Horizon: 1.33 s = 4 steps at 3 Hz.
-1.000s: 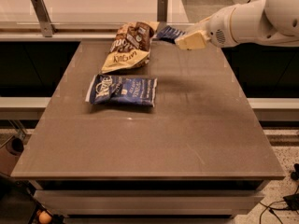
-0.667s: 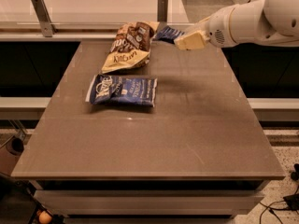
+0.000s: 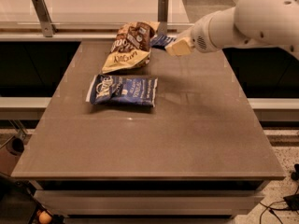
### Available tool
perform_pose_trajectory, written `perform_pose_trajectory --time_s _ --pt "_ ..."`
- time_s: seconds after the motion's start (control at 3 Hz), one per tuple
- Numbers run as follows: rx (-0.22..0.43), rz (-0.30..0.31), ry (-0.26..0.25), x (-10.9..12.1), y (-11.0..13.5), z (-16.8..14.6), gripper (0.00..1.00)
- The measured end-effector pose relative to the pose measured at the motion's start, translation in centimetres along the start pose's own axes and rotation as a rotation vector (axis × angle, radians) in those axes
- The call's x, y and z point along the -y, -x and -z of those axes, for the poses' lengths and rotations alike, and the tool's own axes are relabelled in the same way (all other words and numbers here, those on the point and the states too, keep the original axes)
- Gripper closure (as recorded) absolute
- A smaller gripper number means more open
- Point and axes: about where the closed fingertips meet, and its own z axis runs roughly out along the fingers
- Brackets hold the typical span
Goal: Move rxbar blueberry near brown chip bag
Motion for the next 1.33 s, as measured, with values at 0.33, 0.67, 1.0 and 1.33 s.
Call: perform_pose_trajectory --time_s 0.33,0.67,1.0,1.33 --pt "-0.033 -0.016 -0.001 0.2 -0.5 -3.1 1.0" --pt "-0.051 -0.045 0.001 2.2 -0.9 -6.1 1.0" --pt "-0.055 -0.088 0.008 4.4 -1.3 -8.1 1.0" --pt "-0.06 -0.138 0.005 6.3 -2.2 -9.3 1.0"
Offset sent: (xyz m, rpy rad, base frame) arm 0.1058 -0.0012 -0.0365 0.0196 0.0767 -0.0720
